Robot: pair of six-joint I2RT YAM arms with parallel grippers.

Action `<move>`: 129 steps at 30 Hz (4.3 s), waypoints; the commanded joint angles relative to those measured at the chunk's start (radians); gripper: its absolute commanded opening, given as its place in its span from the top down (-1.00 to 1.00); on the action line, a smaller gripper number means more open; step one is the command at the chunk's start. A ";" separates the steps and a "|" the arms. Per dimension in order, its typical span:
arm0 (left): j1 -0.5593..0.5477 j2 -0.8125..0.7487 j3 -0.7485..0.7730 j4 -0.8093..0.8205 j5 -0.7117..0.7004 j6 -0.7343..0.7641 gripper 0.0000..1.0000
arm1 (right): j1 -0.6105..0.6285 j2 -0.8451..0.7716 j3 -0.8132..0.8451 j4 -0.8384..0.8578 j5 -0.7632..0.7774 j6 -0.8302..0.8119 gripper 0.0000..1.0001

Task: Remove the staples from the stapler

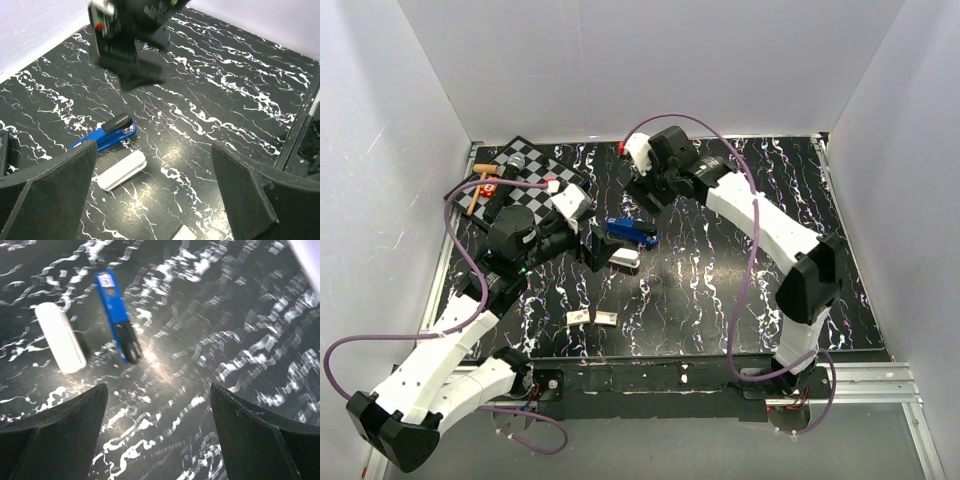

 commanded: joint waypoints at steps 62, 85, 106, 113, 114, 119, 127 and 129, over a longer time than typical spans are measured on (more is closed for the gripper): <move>0.061 1.152 0.546 -0.128 0.315 0.999 -0.58 | -0.038 -0.854 -0.903 0.185 -0.094 0.635 -0.75; 0.061 1.193 0.606 -0.209 0.304 1.011 0.91 | -0.035 -0.864 -0.917 0.187 -0.111 0.648 -0.70; 0.061 0.851 0.652 -0.188 0.177 0.700 1.00 | -0.036 -0.926 -0.763 0.051 -0.079 0.608 -0.66; 0.062 0.742 0.667 -0.252 0.289 0.526 1.00 | -0.033 -0.920 -0.648 -0.025 -0.092 0.575 -0.63; 0.059 0.733 0.672 -0.275 0.307 0.500 1.00 | -0.035 -0.922 -0.634 -0.037 -0.099 0.572 -0.63; 0.028 0.678 0.664 -0.403 0.253 0.393 1.00 | -0.033 -0.920 -0.582 -0.106 -0.097 0.559 -0.63; -0.076 0.618 0.548 -0.485 0.064 0.206 1.00 | -0.035 -0.943 -0.616 -0.134 -0.112 0.560 -0.63; -0.134 0.610 0.512 -0.490 0.009 0.180 1.00 | -0.033 -0.946 -0.628 -0.134 -0.119 0.562 -0.62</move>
